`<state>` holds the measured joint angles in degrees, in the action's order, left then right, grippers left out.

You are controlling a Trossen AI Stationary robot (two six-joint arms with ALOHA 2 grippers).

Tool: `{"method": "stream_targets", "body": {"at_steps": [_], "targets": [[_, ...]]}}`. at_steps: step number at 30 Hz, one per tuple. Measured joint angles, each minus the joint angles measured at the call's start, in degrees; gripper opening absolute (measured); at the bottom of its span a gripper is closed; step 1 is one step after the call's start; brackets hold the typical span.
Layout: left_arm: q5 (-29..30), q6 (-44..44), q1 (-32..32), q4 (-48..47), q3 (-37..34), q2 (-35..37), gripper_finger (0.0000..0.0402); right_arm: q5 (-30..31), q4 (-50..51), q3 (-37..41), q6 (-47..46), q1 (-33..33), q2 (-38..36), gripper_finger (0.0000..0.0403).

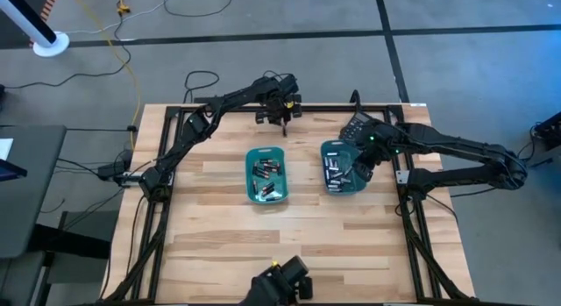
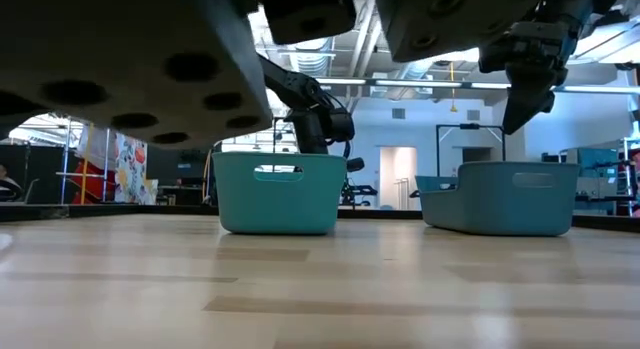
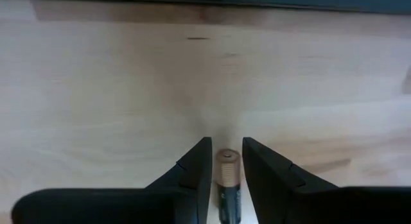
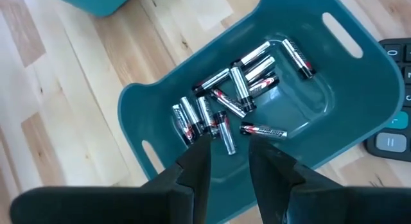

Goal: Sort batteries
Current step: Put the black battery into the blue bin

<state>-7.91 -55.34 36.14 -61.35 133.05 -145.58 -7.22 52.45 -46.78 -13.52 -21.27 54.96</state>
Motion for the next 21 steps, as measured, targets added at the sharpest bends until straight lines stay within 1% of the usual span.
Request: {"method": "stream_targets", "body": {"at_steps": [3, 7, 12, 19, 21], "targets": [[-0.75, 1.69, -0.12, -1.01, 0.00, 0.02, 0.0073, -0.02, -0.01, 0.00, -0.02, 0.01, 0.00, 0.0122], [1.09, 2.84, -0.52, -1.12, -0.04, 0.02, 0.0064, -0.02, -0.24, 0.00, -0.13, -0.21, 0.00, 0.0122], [1.08, 4.34, -1.04, -1.55, -0.04, 0.02, 0.0050, -0.02, -0.68, 0.00, -0.52, -0.21, 0.00, 0.0122], [1.02, 7.45, -2.20, -1.74, -0.07, 1.90, 0.0008, -0.02, -1.79, 0.00, -1.51, -0.21, 0.02, 0.0122], [1.23, 8.00, -2.62, -1.71, -0.07, 2.78, 0.0003, -0.02, -1.88, 0.00, -1.64, -0.19, 0.02, 0.0122]]}}
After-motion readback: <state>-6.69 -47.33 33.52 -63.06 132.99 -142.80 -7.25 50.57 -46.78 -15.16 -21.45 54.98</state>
